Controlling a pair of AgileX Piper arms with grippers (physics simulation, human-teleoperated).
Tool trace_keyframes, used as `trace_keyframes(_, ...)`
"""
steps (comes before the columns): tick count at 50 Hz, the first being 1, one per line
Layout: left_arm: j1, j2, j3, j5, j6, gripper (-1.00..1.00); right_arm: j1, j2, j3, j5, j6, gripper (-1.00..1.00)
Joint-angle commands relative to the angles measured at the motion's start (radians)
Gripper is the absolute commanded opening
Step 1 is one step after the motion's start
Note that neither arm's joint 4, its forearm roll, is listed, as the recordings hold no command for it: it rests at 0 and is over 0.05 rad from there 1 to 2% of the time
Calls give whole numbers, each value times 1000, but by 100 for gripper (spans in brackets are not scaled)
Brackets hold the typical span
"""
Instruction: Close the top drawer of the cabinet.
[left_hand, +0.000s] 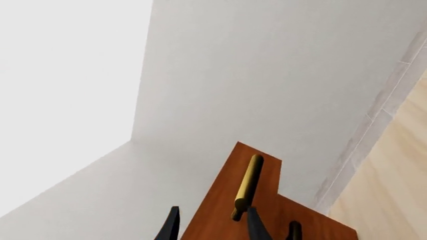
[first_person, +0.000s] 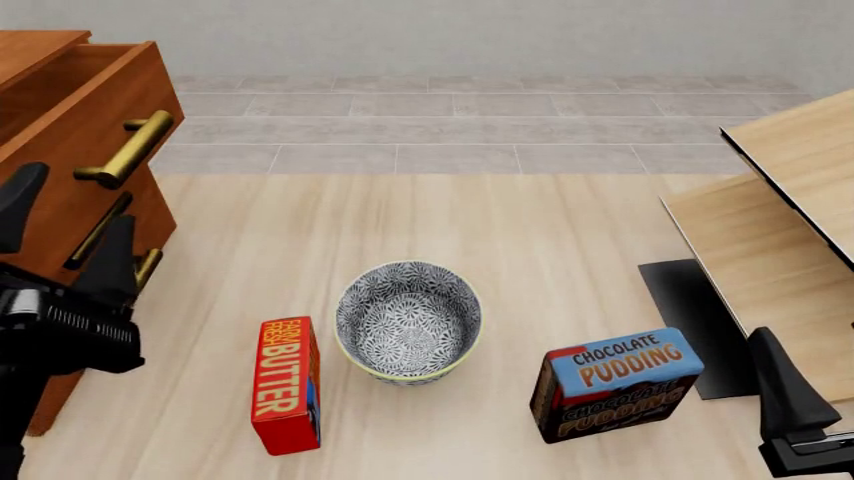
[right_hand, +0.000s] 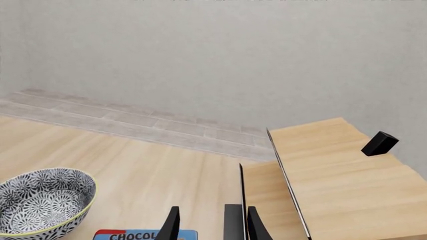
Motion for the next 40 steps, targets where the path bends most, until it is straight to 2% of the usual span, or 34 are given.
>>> trace_keyframes(1, 17, 69, -78, -7, 69, 100, 6, 0, 0, -5, -1, 100)
trace_keyframes(16, 32, 184, -154, -7, 112, 100, 18, 0, 0, -18, -2, 100)
trace_keyframes(27, 31, 234, -160, -7, 95, 100, 20, 0, 0, -22, 1, 100)
trace_keyframes(40, 28, 259, -161, -7, 105, 100, 20, 0, 0, -25, 4, 100)
